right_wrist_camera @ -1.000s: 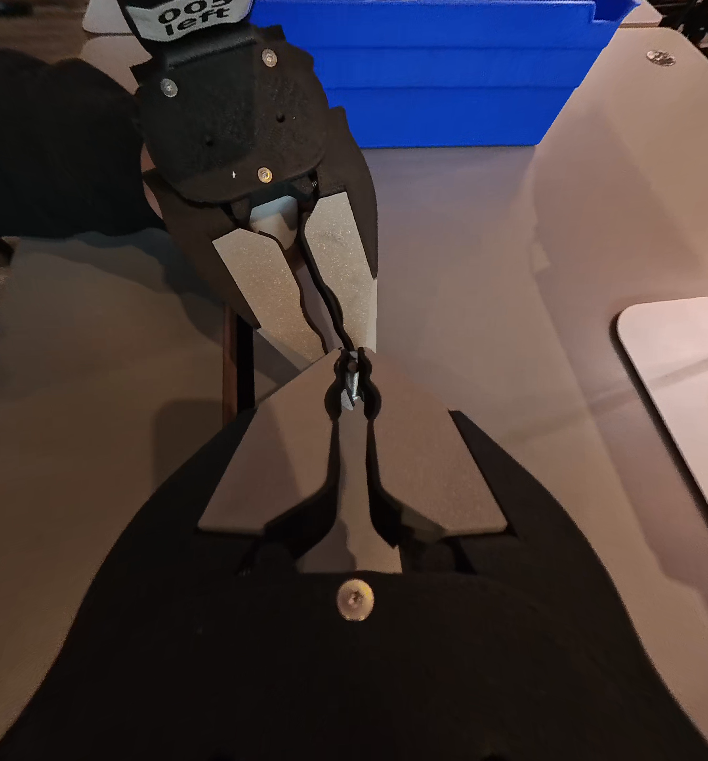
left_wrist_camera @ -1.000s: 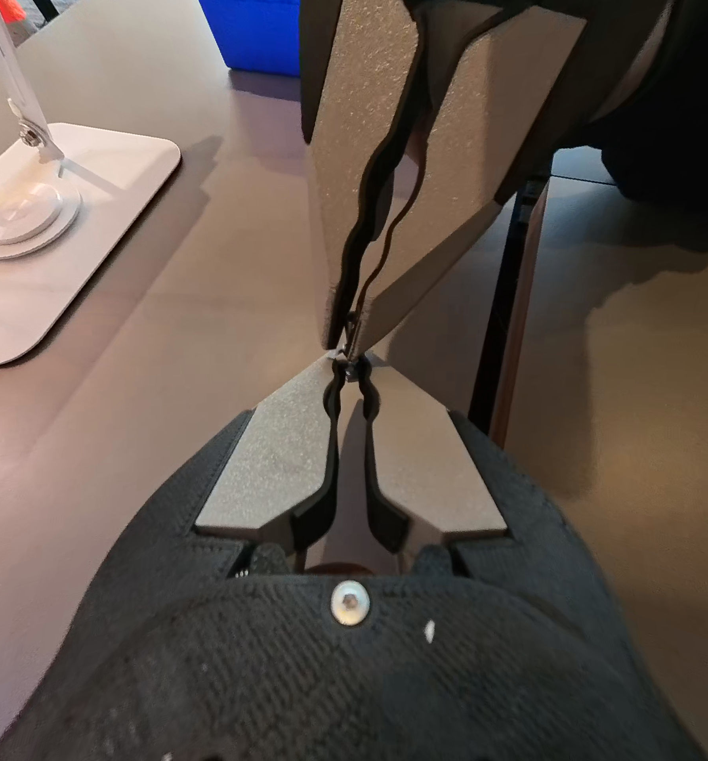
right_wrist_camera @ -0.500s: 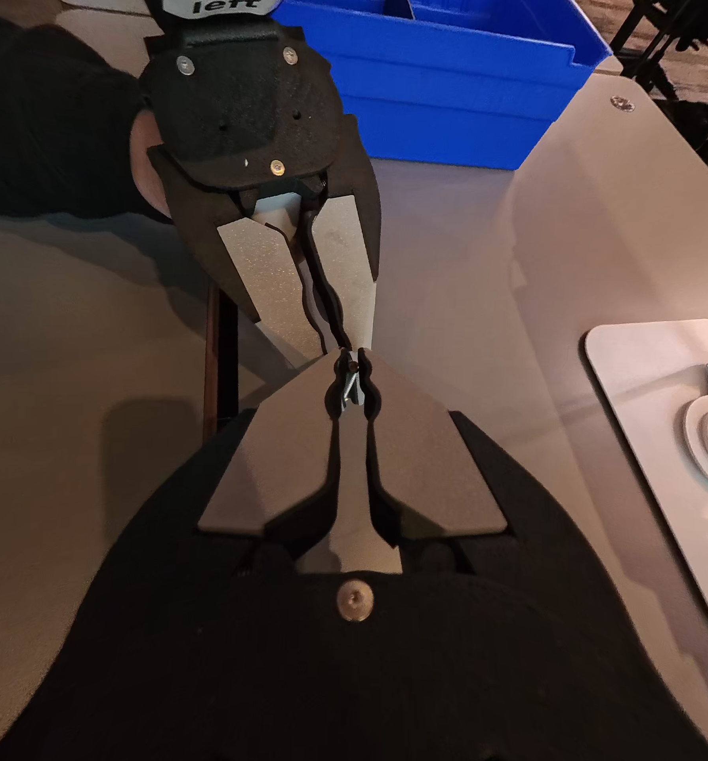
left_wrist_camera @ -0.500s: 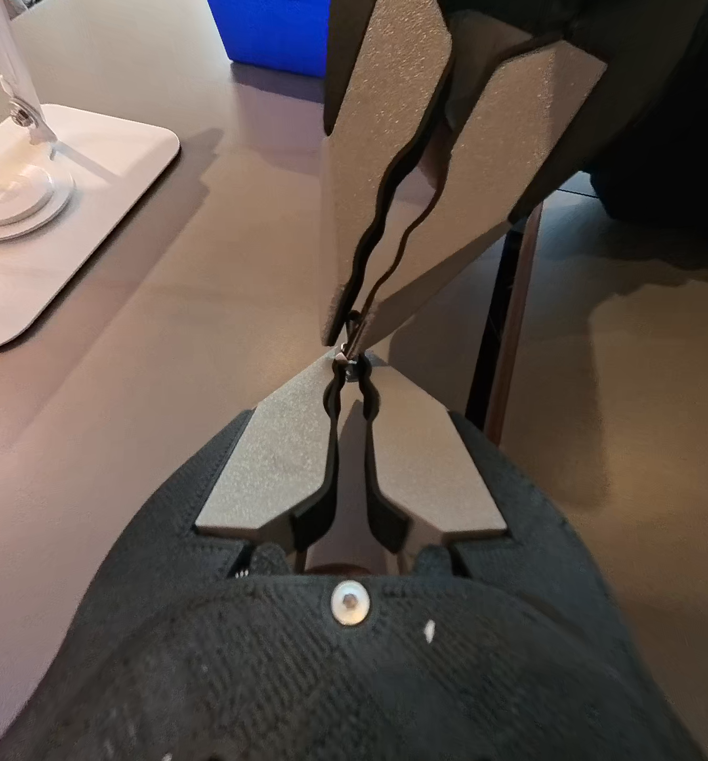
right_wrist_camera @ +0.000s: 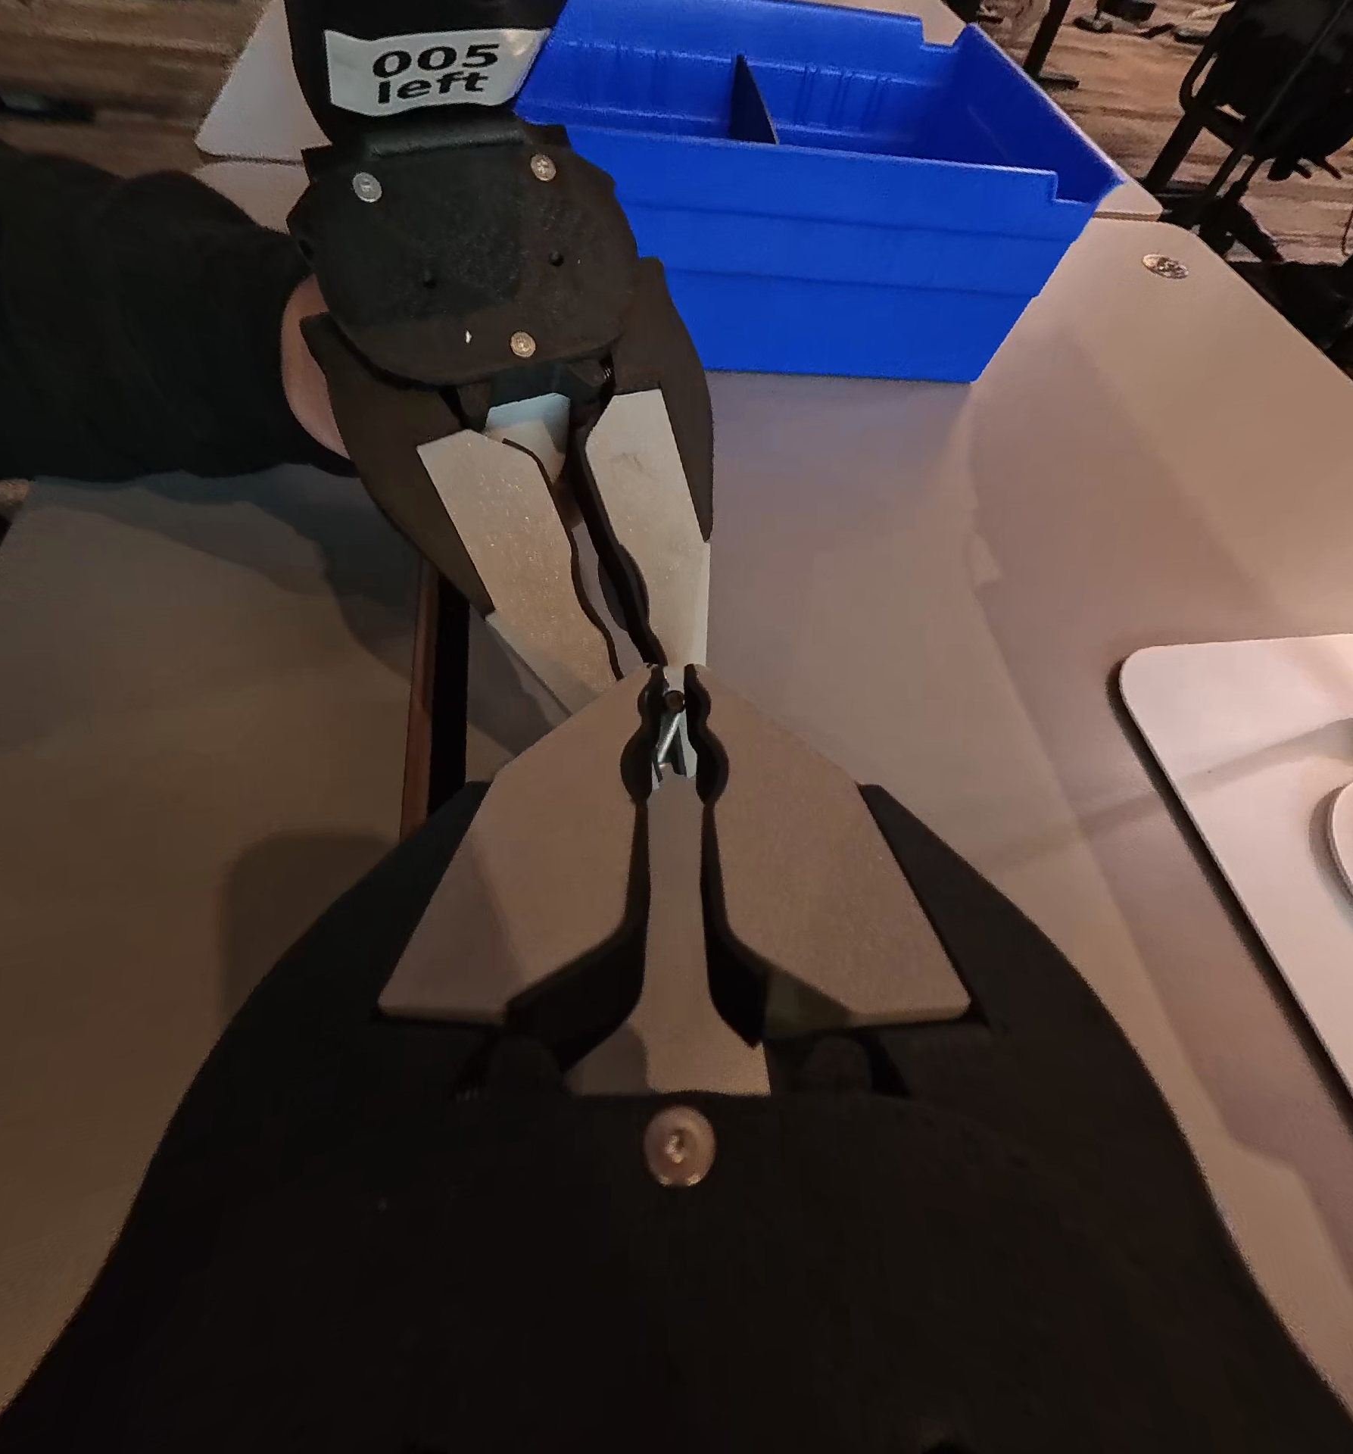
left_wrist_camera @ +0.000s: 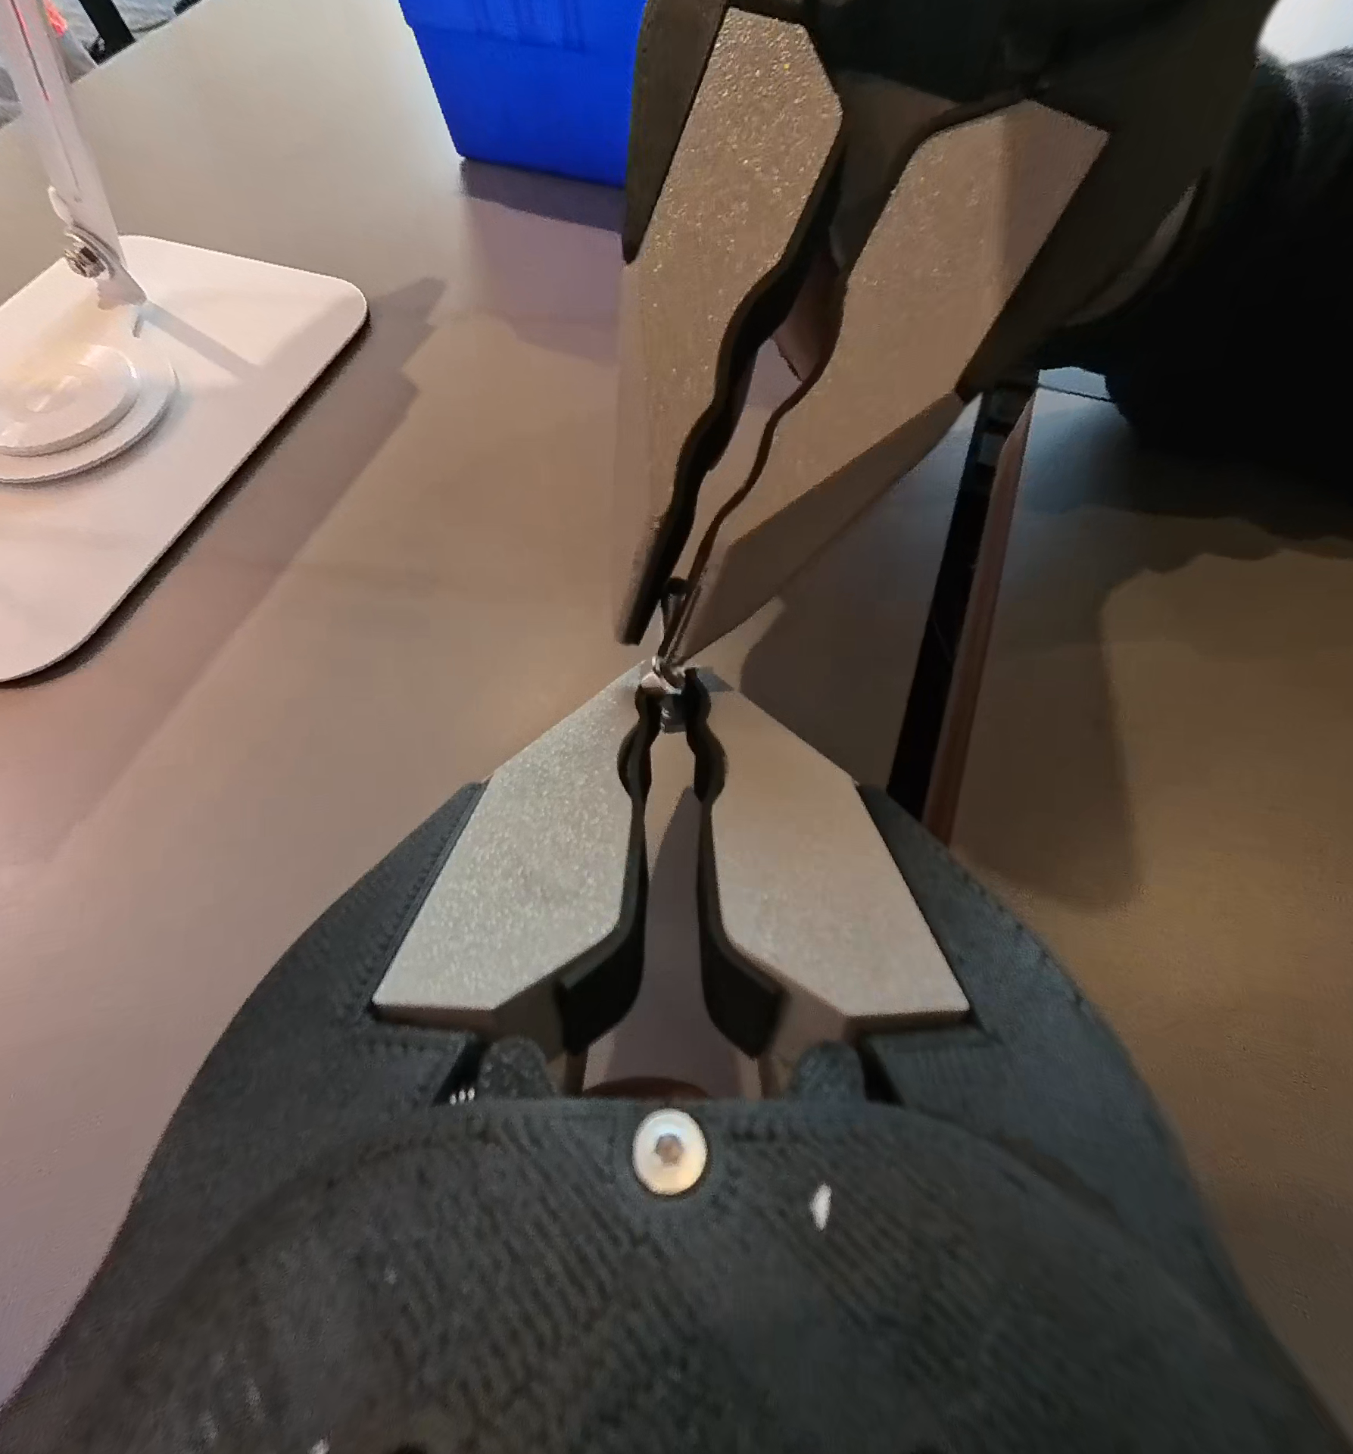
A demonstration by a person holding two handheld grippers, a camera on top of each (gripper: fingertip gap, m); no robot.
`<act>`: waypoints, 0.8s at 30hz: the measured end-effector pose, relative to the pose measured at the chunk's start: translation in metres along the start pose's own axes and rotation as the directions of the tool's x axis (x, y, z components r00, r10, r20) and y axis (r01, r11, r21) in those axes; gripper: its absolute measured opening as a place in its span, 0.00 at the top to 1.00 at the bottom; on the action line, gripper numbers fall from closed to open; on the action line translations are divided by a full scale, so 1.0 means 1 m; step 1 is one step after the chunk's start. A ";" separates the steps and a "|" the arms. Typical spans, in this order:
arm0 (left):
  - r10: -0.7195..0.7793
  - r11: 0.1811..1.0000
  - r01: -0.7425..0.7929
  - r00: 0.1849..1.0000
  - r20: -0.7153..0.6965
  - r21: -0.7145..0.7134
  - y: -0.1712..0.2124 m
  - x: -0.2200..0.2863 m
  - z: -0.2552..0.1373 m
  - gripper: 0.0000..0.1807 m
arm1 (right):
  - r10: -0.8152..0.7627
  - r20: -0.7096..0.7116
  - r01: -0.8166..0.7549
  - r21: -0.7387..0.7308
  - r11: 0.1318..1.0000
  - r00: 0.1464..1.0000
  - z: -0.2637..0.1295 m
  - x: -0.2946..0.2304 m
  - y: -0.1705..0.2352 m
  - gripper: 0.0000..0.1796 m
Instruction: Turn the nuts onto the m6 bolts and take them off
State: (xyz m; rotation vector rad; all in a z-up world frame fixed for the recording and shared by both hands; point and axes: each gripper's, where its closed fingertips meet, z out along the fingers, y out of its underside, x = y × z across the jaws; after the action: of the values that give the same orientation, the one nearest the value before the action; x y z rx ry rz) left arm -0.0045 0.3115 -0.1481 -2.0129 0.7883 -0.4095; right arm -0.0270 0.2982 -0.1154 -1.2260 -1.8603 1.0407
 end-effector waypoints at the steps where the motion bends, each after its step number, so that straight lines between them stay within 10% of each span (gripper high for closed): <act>1: 0.001 1.000 -0.001 1.000 0.002 0.001 0.000 0.000 0.000 0.99 | 0.008 0.004 -0.008 0.005 1.000 1.000 -0.001 0.000 -0.001 0.99; 24: 0.068 0.996 -0.061 0.994 0.091 -0.071 0.010 -0.011 0.004 0.99 | 0.315 0.194 -0.224 -0.381 0.897 0.929 0.012 -0.003 0.007 0.95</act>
State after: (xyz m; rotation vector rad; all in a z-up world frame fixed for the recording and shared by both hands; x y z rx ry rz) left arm -0.0139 0.3173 -0.1585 -2.0479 0.8163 -0.2525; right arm -0.0334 0.2944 -0.1273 -1.6704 -2.1856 1.0783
